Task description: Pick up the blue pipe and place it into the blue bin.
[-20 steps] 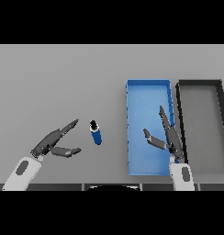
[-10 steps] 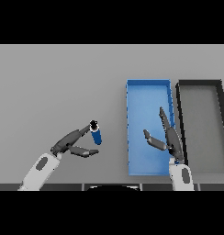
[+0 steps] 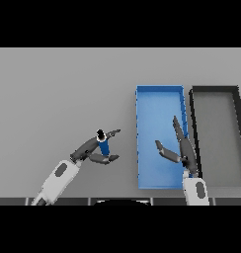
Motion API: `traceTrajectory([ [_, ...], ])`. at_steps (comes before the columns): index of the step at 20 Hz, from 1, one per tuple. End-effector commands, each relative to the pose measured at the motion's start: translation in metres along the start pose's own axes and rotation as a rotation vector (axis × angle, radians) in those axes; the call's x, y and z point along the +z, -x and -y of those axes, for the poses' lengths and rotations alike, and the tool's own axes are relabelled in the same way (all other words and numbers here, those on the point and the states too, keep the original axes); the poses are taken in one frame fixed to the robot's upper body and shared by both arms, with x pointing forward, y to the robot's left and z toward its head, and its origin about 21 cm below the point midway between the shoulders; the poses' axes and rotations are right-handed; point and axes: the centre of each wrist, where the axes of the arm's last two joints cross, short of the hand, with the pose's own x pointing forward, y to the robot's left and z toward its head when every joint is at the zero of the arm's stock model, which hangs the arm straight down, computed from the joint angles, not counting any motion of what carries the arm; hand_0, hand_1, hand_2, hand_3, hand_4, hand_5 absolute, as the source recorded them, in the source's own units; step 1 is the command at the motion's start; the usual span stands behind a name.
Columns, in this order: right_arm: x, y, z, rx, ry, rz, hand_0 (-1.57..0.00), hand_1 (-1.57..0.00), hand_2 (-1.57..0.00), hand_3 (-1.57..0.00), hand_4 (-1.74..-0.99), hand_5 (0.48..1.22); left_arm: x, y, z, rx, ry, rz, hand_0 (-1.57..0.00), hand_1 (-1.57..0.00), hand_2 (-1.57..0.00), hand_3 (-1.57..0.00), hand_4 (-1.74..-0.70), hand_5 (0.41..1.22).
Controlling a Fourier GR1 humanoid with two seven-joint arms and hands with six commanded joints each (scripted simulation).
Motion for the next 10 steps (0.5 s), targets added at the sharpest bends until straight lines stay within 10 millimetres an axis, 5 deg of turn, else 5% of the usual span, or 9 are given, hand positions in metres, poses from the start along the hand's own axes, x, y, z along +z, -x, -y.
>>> traceTrajectory([
  [1, 0.001, 0.000, 0.000, 0.002, 0.001, 0.011, 0.00, 0.00, 0.00, 0.00, -1.261, 0.600, -0.003, 0.000, -0.001, 0.037, -0.018, 0.002, -0.02, -0.16, -0.29, -0.26, -1.21, 0.607],
  [3, -0.001, 0.001, 0.001, 0.003, 0.000, 0.008, 0.00, 0.00, 0.00, 0.00, -1.259, 0.602, -0.007, 0.003, 0.002, 0.096, -0.040, 0.005, -0.44, -0.59, -0.70, -0.72, -1.35, 0.828],
  [5, -0.002, 0.000, -0.003, -0.003, -0.009, 0.015, 0.00, 0.00, 0.00, 0.00, -1.261, 0.609, -0.009, 0.004, 0.008, 0.092, -0.047, 0.023, -0.85, -0.94, -1.01, -1.00, -1.48, 0.969],
  [10, -0.001, 0.000, -0.001, 0.001, -0.013, 0.021, 0.00, 0.00, 0.00, 0.00, -1.255, 0.616, -0.009, 0.002, 0.021, 0.054, -0.065, 0.069, -1.33, -1.37, -1.39, -1.31, -1.65, 1.139],
])
